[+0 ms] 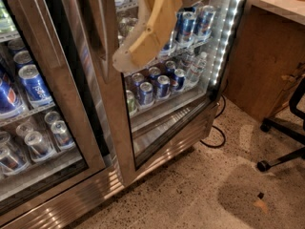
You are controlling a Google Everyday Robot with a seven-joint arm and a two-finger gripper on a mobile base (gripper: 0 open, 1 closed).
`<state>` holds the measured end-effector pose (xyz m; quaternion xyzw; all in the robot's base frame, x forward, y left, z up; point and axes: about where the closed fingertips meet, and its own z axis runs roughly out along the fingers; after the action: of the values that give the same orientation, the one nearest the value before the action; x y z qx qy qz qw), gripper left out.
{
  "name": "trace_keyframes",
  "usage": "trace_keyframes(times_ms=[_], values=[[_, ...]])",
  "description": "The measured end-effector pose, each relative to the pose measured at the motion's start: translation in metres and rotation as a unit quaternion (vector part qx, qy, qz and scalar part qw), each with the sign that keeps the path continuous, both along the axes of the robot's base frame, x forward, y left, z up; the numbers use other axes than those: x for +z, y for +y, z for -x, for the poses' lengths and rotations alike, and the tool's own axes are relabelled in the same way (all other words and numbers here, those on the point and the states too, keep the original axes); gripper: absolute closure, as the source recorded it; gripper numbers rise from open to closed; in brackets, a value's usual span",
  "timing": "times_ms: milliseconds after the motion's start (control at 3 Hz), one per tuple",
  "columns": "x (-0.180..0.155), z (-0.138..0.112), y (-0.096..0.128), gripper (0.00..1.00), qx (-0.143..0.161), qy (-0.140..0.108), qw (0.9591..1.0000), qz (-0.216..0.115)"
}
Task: Open right fridge door
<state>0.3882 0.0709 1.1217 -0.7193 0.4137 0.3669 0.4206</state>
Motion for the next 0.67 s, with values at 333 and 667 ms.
trace_keyframes(times_ms=[333, 667], values=[[0.0000, -0.0014, -0.0026, 0.00, 0.000, 0.000, 1.0000, 0.000], [-0.0005, 0.0076, -0.0061, 0.00, -0.004, 0.003, 1.0000, 0.002]])
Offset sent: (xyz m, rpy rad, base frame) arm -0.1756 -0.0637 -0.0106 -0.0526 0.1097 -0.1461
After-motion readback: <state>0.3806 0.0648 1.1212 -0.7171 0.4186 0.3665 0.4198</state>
